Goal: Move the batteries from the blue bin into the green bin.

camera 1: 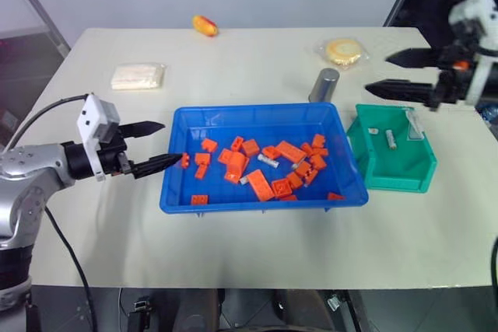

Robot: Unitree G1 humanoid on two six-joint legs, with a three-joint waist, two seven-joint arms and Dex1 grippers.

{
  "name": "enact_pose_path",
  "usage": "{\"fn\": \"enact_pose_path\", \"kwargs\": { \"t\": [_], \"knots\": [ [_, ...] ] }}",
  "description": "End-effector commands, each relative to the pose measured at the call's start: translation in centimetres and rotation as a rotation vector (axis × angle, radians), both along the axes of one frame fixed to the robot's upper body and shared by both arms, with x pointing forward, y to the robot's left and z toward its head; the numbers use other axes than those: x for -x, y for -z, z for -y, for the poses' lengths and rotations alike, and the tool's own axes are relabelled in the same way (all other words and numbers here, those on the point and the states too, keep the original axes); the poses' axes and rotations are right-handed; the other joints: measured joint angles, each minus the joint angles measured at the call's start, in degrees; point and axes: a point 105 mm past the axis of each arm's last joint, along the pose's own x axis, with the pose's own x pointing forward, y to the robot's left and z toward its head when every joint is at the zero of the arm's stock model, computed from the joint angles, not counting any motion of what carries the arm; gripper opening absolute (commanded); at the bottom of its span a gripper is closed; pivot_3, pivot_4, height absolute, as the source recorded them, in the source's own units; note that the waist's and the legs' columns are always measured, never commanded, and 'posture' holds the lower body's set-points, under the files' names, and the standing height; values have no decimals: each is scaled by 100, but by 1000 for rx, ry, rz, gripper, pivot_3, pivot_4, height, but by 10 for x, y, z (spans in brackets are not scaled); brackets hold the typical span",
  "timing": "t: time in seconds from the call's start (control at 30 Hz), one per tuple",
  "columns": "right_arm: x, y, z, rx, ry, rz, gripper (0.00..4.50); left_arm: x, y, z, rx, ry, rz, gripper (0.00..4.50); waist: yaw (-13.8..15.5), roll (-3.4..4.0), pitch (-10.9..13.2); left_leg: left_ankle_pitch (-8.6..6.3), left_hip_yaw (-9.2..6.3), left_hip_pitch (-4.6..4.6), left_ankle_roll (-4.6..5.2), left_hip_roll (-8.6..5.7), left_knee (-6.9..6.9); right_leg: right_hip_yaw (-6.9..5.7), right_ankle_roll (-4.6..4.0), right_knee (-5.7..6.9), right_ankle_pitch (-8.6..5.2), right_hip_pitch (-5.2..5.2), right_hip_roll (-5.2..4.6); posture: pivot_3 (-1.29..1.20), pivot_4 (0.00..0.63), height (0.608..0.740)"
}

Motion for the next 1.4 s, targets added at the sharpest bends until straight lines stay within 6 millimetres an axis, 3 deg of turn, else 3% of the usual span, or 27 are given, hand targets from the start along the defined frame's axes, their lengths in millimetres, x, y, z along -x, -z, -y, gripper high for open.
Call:
{"fn": "enact_pose_path", "kwargs": {
  "t": [0.03, 0.17, 0.3, 0.73, 1.03, 1.4],
  "knots": [
    [2, -2, -31, -21, -45, -57, 4427, 3, -7, 9, -5, 26, 49, 4500, -2, -1, 0, 0, 0, -1, 0, 0, 2, 0, 0, 0, 0, 0, 0, 0, 150, 740],
    [11, 32, -64, -1, -131, -207, 4427, 5, -2, 18, 11, 33, 51, 4500, 22, -5, -2, 0, -6, -12, 0, -1, 4, -3, 0, 0, 0, -6, -1, 0, 150, 740],
    [18, 62, -81, 4, -158, -324, 4427, 6, 3, 23, 21, 36, 50, 4500, 34, -6, -3, 0, -15, -44, 0, -3, 22, -8, 1, 11, 2, -28, -1, 0, 150, 740],
    [28, 132, -112, 64, -153, -445, 4427, 9, 5, 27, 45, 5, 71, 4500, 18, -7, -4, 0, -22, -47, 0, -5, 25, -10, 1, 17, 2, -30, 4, 0, 150, 740],
    [17, 152, -127, 87, -119, -438, 4427, 8, 12, 32, 58, -8, 77, 4500, -6, -8, -5, 1, -24, -47, 0, -4, 26, -11, 1, 19, 2, -31, 6, 0, 150, 740],
    [23, 161, -139, 106, -145, -474, 4427, 6, 15, 35, 73, -27, 88, 4500, -7, -9, -5, 1, -27, -47, 0, -4, 25, -12, 1, 20, 2, -30, 7, 0, 150, 740]
  ]
}}
